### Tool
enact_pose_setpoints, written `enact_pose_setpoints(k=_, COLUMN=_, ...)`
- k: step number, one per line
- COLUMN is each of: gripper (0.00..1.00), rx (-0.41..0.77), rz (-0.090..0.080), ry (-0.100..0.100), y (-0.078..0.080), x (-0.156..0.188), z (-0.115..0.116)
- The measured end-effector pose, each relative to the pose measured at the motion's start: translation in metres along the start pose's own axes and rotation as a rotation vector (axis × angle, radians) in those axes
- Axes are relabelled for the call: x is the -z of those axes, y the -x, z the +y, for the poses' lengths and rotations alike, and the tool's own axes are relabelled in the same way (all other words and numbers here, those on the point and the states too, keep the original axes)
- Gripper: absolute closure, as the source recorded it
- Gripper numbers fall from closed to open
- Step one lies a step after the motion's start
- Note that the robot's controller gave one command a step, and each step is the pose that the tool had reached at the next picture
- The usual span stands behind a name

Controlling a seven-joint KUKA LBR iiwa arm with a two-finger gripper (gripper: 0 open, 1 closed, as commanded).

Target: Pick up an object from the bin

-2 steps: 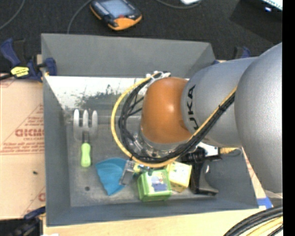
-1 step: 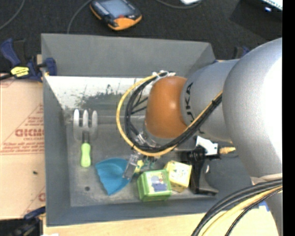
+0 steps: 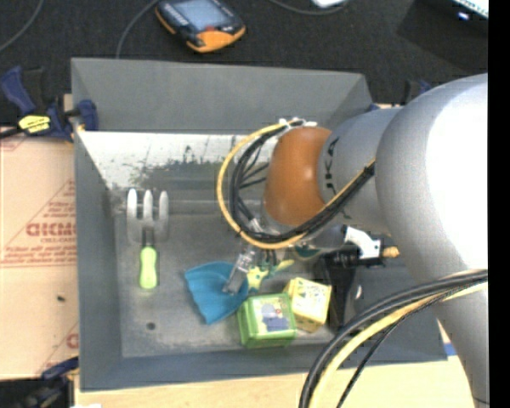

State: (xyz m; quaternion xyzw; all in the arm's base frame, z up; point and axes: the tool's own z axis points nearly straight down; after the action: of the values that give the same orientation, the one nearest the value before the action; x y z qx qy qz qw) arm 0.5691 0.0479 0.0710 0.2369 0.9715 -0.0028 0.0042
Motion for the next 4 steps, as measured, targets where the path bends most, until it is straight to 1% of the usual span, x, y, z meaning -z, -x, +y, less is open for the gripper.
enact_pose_setpoints(k=1, gripper=0.0, rx=0.06, rz=-0.01, ry=0.005, y=-0.079, x=0.002, z=-0.053)
enact_pose_setpoints(k=2, gripper=1.0, rx=0.053, rz=-0.022, ry=0.01, y=-0.074, x=0.004, z=-0.051)
enact_pose_setpoints(k=3, gripper=1.0, rx=0.056, rz=-0.032, ry=0.013, y=-0.04, x=0.076, z=-0.061)
enact_pose_setpoints(k=4, gripper=1.0, rx=0.584, rz=-0.035, ry=0.008, y=0.018, x=0.003, z=-0.042)
